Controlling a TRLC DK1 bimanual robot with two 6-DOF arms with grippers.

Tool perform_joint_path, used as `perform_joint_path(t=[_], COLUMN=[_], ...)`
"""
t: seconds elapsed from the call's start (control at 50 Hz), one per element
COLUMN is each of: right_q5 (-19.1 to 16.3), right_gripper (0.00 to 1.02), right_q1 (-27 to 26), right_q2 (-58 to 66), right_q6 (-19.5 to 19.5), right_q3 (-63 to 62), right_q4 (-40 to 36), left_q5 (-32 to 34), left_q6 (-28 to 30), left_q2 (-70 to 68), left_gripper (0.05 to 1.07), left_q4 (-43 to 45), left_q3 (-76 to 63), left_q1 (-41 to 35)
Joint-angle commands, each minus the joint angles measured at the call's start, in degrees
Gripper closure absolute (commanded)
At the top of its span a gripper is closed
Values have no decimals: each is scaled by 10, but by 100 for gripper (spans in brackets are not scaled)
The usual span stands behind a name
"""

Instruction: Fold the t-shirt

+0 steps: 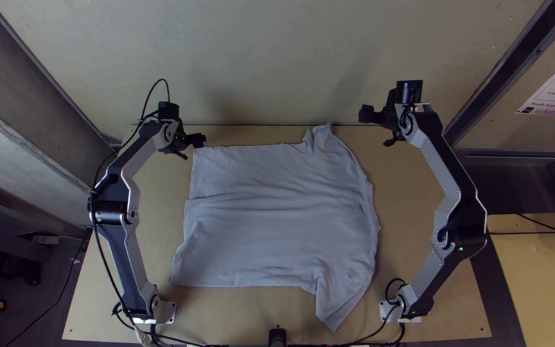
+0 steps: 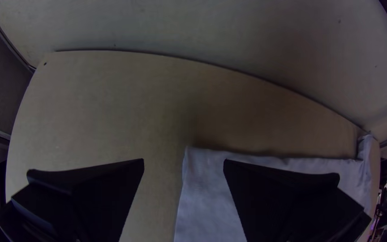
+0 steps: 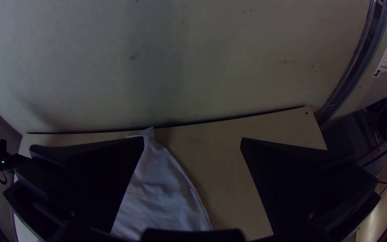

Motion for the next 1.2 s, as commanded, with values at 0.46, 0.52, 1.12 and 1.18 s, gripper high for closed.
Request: perform_joint_path(t=[0.46, 0.52, 1.12, 1.18], right_q5=[-6, -7, -31, -31], right_gripper=[3, 3, 18, 18], right_q1=[-21, -23, 17, 23], right_q2=[119, 141, 305, 315], right_q6=[38, 38, -9, -6], right_q3=[81, 103, 264, 270], right_q4=[-33, -58, -191, -191], left_q5=[-22, -22, -20, -20], left_q6=[39, 39, 53, 54], left_q2=[87, 85, 33, 31], left_gripper=[89, 105, 104, 104], left_q4=[-37, -37, -61, -62], left_q3=[68, 68, 60, 56], left_q1=[-19, -19, -4, -4])
